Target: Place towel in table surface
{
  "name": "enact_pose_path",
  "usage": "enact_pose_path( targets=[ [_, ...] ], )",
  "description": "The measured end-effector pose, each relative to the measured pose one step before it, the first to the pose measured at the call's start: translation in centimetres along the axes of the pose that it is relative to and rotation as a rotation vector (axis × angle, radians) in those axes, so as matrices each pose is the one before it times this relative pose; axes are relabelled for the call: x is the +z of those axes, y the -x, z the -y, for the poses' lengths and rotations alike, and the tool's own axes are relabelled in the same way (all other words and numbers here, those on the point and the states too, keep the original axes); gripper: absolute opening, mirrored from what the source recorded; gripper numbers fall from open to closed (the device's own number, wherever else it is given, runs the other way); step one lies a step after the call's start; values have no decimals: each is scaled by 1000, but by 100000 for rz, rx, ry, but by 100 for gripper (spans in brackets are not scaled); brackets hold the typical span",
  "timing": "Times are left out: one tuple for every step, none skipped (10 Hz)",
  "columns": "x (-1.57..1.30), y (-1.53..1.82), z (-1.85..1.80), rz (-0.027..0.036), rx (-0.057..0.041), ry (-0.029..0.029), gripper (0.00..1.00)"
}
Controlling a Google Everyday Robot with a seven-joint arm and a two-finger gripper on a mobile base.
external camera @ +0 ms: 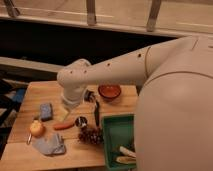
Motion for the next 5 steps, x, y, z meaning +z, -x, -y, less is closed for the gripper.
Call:
enact_pose_path(
  targets=[
    [-7, 15, -29, 31, -39, 31, 80],
    [6, -50, -8, -290, -300, -289, 80],
    [211, -80, 26, -1190, -874, -1295, 80],
    [833, 133, -407, -1573, -1868, -161, 80],
    [1037, 233, -465, -1454, -2006, 310, 80]
  ],
)
